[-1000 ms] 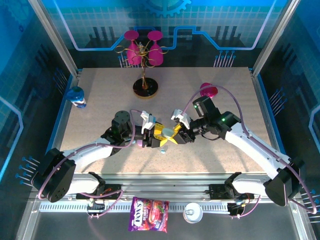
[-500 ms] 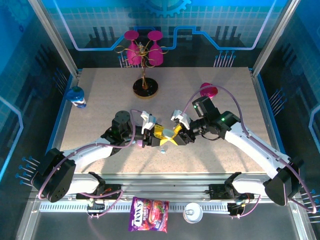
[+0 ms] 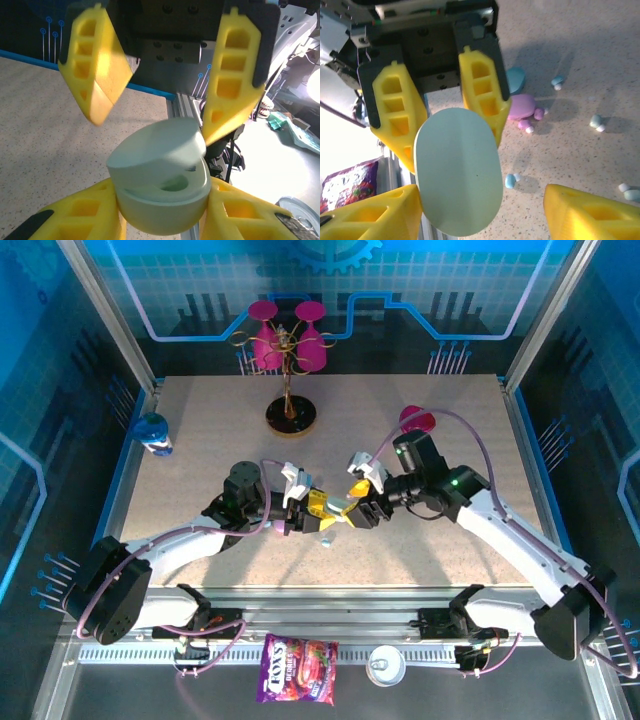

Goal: Insert the wireless bluetooth earbuds into the charging case

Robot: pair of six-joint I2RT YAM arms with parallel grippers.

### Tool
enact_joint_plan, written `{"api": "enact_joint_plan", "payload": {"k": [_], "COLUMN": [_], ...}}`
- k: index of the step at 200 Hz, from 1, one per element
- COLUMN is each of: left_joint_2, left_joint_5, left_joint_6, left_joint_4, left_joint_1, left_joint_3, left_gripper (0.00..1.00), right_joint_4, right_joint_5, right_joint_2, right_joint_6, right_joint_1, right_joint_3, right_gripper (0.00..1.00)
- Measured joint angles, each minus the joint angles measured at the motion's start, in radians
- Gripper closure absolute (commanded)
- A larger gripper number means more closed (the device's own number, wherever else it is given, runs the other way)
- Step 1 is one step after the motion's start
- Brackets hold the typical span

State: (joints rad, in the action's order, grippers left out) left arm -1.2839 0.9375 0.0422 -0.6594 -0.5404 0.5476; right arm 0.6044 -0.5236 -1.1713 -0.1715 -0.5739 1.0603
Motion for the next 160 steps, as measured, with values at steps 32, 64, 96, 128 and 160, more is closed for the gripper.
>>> {"api": "enact_joint_plan", "payload": {"k": [32,64,96,128,160], "left_joint_2": [0.0,-0.001,-0.013,-0.019,-0.018], "left_joint_5": [0.032,0.037,0.026,-0.014,-0.055], "left_joint_6": [-0.02,-0.021,-0.017,-0.014,0.001], "left_joint_4": [-0.025,-0.083,-0.163,-0.243,-0.309], "left_joint_1": [-0.006,-0.006,-0.006,-0.006,0.0], "left_joint_3": [0.0,-0.005,-0.035,-0.07,-0.082], "left_gripper": [0.75,0.75,0.75,0.75,0.75], "right_joint_4": [-0.064,-0.105,-0.193,-0.352,-0.481], "right_joint_5": [0.045,0.045,0.023,-0.007,0.012], "right_joint_2": [0.032,0.071,0.157,0.283,0.337], "right_joint_6": [0.04,0.063,0.084,0.171,0.327], "right_joint_1": [0.029,0.031,0.032,0.061,0.229], "right_joint_3": [-0.011,-0.037,-0.111,-0.23,-0.315], "right_gripper": [0.27,0.11,0.0,0.0,0.0]}}
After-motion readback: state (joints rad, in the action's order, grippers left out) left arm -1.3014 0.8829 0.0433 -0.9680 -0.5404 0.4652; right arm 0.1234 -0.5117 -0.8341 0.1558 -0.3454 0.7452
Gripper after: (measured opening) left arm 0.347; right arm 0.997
